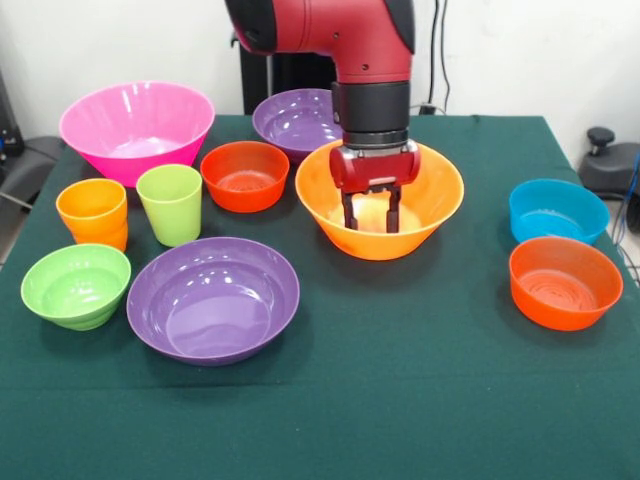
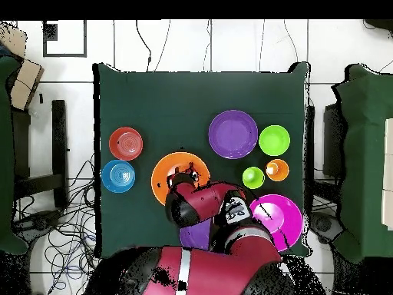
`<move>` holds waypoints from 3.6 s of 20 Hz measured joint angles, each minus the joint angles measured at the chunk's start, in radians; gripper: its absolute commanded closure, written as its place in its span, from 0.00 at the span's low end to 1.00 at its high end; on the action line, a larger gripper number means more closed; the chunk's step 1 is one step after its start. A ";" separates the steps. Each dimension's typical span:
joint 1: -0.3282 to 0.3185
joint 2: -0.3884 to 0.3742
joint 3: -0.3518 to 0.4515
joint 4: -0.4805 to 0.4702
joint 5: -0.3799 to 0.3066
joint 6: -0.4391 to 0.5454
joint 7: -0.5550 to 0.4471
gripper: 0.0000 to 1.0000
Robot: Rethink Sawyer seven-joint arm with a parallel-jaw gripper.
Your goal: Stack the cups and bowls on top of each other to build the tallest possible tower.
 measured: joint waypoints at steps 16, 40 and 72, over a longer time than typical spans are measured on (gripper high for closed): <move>0.006 0.027 0.000 -0.078 -0.005 0.000 0.000 0.00; -0.161 -0.084 0.180 -0.045 -0.015 0.249 0.000 0.00; -0.223 -0.093 0.402 -0.102 0.039 0.549 0.000 0.00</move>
